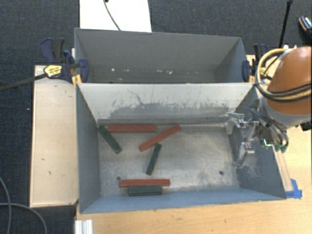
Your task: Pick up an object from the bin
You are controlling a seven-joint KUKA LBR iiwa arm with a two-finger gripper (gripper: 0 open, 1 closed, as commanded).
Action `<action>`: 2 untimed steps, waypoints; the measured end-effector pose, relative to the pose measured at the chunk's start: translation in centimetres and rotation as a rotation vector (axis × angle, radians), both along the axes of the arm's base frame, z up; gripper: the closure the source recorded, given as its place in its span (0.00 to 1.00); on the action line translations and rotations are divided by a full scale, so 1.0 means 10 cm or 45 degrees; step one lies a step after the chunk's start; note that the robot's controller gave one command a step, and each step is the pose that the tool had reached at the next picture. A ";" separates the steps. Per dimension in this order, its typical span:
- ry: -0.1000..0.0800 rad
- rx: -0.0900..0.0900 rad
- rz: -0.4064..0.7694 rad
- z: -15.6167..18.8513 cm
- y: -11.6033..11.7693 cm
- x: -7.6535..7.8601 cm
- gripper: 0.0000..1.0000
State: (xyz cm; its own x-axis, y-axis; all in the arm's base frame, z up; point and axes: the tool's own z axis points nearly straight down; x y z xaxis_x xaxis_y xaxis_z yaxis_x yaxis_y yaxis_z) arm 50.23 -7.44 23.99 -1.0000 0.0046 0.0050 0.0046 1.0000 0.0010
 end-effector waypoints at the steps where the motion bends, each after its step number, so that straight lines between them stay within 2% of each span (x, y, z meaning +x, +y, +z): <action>1: 0.002 0.002 0.030 -1.23 0.57 -0.06 0.00; 2: -0.012 0.002 -0.177 -1.49 0.97 0.47 0.00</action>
Offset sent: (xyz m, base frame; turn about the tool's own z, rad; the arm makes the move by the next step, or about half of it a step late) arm -0.0045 0.0546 -0.1188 -0.0204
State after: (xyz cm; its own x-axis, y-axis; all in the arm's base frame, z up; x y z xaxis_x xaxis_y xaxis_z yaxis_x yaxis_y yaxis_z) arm 54.91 2.30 9.13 -0.9896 0.1435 -0.0040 0.1435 0.9897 0.0029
